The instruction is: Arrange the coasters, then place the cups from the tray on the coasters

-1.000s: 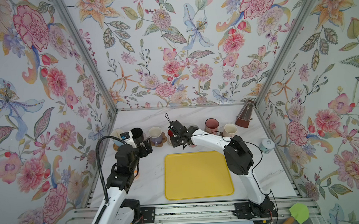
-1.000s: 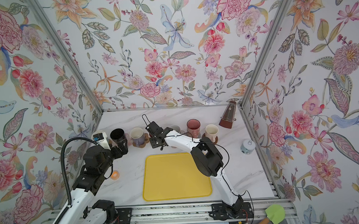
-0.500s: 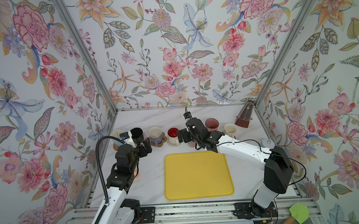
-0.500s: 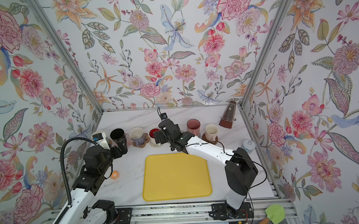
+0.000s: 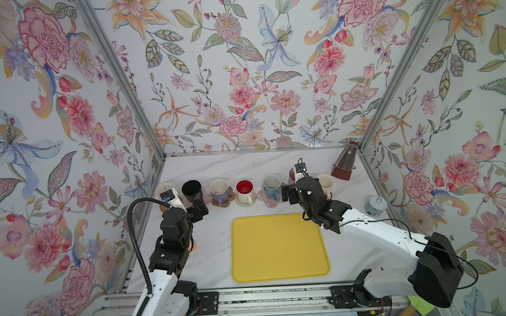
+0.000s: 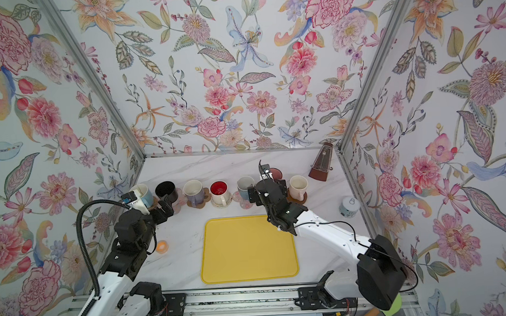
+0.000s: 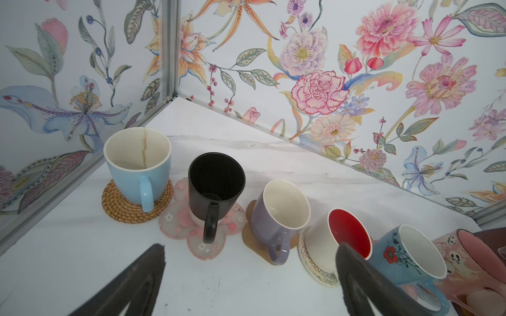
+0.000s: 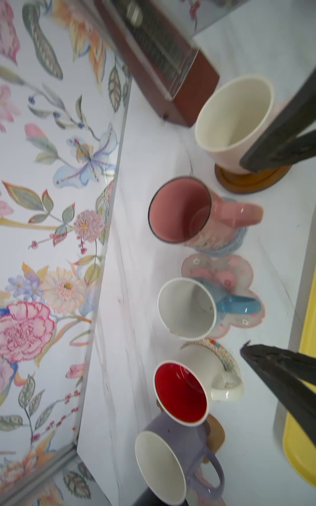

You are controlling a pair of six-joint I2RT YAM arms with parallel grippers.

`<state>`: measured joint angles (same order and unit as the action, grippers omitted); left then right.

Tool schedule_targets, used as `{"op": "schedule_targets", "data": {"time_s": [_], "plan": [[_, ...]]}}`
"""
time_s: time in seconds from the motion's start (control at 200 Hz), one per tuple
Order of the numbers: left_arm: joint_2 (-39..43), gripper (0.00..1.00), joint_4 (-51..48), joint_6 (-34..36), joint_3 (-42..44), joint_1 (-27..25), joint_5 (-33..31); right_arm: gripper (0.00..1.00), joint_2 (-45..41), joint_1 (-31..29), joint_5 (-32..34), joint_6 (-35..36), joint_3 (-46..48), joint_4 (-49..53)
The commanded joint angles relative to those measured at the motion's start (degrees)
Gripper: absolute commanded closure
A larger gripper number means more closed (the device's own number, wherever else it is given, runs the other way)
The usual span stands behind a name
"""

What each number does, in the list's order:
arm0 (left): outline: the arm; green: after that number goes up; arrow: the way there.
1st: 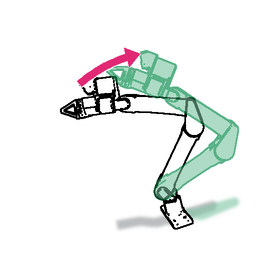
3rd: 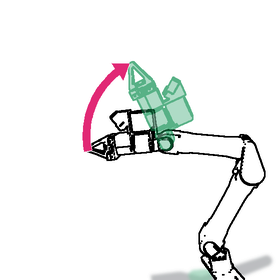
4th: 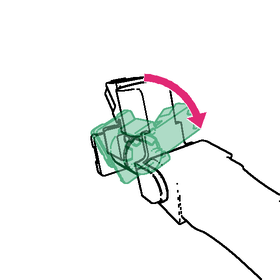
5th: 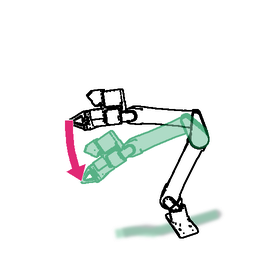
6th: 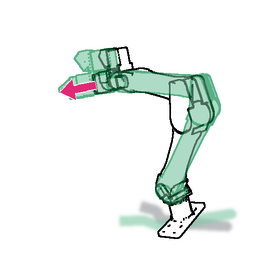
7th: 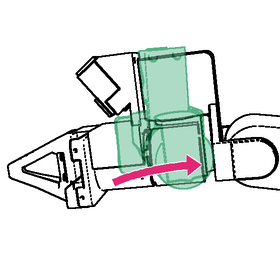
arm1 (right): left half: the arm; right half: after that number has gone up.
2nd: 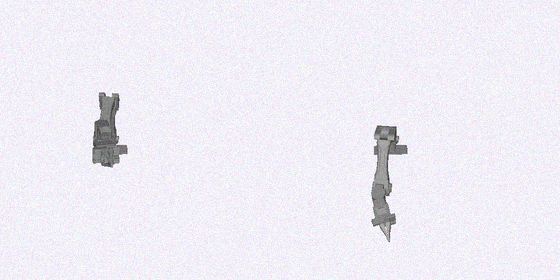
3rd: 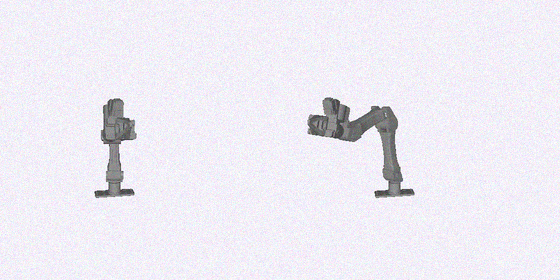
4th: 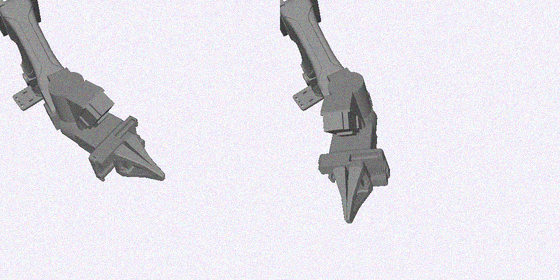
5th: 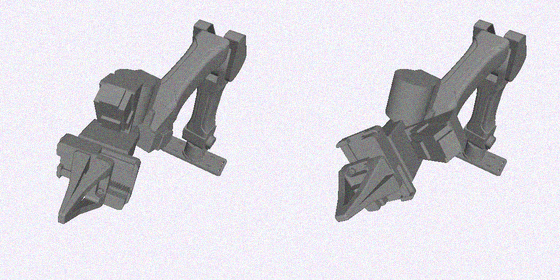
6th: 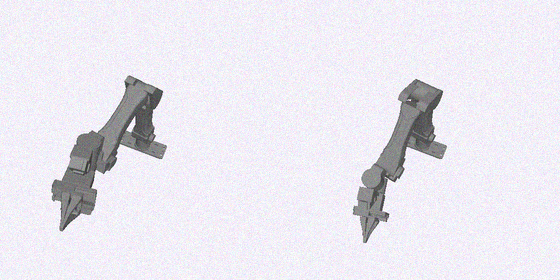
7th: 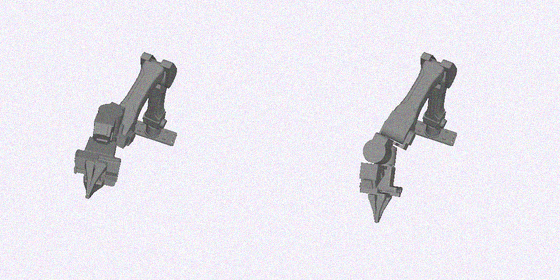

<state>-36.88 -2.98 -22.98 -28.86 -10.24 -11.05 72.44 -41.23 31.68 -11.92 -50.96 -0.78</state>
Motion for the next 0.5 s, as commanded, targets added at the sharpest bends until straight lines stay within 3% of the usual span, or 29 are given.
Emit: {"op": "schedule_targets", "data": {"time_s": [0.0, 0.215, 0.38, 0.495], "plan": [[1.19, 0.01, 4.54, 1.01, 3.49, 0.32, -7.84, 0.01, -7.24, 5.22, 6.82, 1.29, 7.68, -1.95], [2.91, 0.01, 14.14, 5.03, 12.1, 0.36, -23.94, 0.01, -19.29, 16.07, 18.51, 5.25, 22.43, -8.76], [3.27, 0.01, 27.11, 8.86, 20.52, 0.3, -28.77, 0.01, -20.22, 20.26, 14.36, 12.39, 35.26, -29.9], [1.62, 0.01, 31.16, 10.24, 23.24, 0.35, -31.06, 0.01, -14.58, 23.33, 13.02, 12.01, 36.89, -34.03]]}}
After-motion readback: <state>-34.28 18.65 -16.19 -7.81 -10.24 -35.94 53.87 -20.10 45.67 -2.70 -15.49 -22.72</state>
